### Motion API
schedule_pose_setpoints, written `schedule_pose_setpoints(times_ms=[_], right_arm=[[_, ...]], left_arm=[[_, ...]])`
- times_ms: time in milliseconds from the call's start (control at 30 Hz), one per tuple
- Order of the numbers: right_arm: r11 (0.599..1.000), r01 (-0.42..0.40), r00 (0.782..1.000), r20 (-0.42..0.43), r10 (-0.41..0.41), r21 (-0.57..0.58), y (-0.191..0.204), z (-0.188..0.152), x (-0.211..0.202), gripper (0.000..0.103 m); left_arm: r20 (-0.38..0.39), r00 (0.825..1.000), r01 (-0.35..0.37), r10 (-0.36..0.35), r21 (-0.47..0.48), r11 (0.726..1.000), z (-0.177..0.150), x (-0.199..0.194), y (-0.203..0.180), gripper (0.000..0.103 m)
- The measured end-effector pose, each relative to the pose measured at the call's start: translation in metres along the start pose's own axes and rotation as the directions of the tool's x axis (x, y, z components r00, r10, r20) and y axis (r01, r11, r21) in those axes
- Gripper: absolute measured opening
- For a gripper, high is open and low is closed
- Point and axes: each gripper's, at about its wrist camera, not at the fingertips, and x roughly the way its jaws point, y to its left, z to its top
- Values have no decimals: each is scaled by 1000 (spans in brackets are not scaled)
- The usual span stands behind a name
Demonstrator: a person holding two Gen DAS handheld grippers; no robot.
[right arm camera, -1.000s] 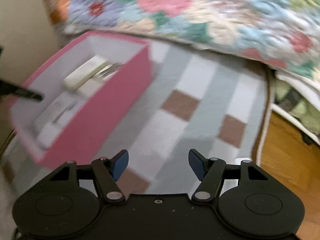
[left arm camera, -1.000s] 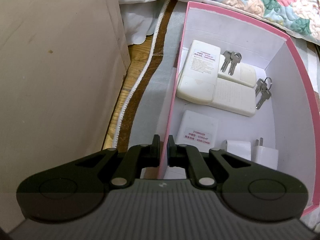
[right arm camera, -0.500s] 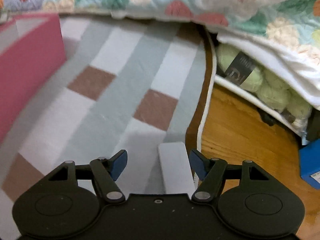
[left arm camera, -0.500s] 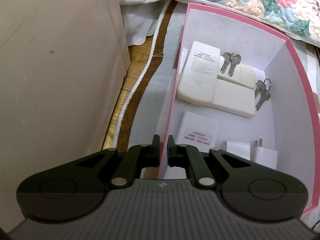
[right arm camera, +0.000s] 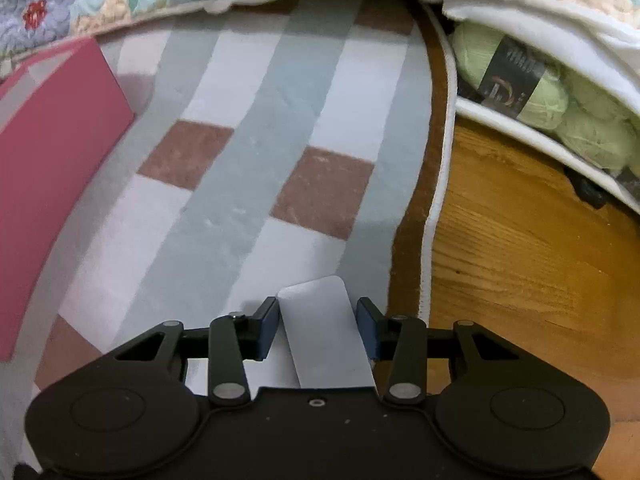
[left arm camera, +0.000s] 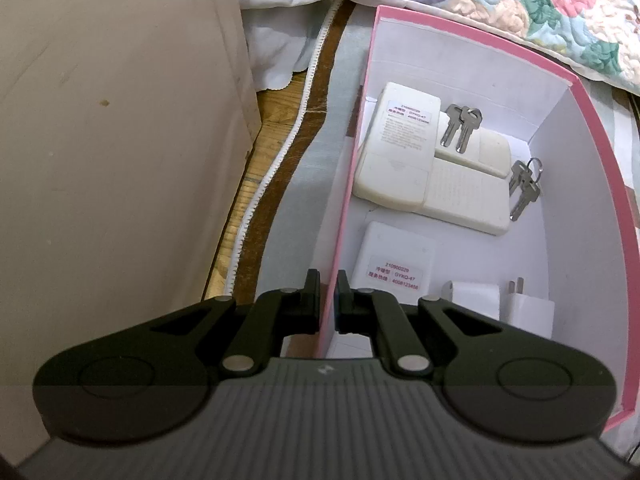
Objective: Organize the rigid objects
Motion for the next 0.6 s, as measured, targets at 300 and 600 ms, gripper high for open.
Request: schedule_pose_setpoints(times_ms=[300,600], right_arm=[[994,-39,991,122,52,-101,59,9,-34,46],[970,-156,970,156,186,-184,114,26,-56,1]], left_arm=[[0,1000,0,0,-7,1000,1,0,1,6],[3,1000,-3,3,-4,1000,1,-1,1,6]])
